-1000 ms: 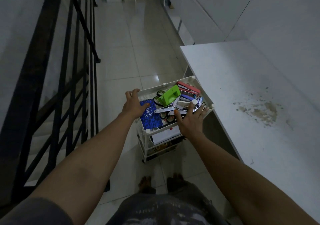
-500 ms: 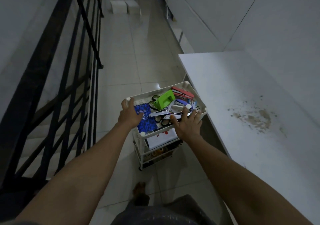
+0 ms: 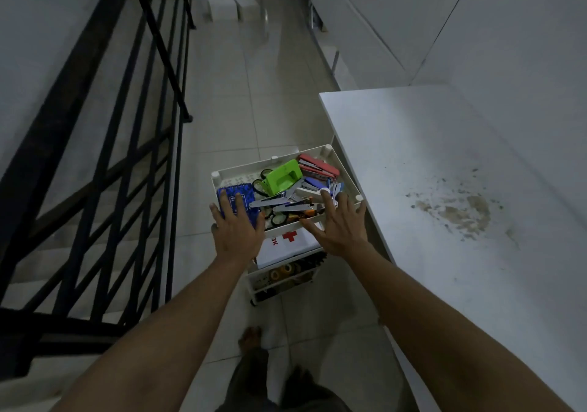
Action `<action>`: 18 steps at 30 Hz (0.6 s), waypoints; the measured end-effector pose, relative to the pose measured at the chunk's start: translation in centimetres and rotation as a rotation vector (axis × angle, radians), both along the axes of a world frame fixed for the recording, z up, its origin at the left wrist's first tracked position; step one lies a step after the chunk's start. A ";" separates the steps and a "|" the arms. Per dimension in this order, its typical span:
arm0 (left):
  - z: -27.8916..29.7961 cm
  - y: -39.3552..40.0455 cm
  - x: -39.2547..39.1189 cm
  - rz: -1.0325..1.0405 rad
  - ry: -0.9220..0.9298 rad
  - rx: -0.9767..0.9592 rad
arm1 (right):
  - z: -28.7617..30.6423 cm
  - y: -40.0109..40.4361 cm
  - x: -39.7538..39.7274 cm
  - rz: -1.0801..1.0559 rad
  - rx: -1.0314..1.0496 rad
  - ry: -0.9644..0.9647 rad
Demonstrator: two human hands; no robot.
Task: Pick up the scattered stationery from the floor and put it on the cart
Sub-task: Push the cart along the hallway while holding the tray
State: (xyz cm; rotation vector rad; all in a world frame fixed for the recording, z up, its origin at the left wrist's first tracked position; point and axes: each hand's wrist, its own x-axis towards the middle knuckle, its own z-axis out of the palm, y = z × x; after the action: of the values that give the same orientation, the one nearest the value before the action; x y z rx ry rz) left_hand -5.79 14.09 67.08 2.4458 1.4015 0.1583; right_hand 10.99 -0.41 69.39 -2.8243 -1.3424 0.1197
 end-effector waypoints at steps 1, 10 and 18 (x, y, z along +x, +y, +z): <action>-0.1 0.4 0.0 -0.016 -0.006 0.008 | 0.1 0.1 0.2 0.014 -0.008 -0.004; -0.3 2.7 -0.3 -0.089 0.055 0.082 | 0.2 1.0 -0.3 0.026 0.075 0.038; -0.1 0.0 0.4 0.304 -0.151 -0.002 | -0.4 1.0 -1.8 -0.010 0.065 0.037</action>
State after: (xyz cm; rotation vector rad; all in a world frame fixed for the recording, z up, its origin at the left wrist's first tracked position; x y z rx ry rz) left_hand -5.42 14.05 66.96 2.1543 1.6917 0.4012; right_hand 9.16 0.59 68.99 -2.7610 -1.2994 0.1253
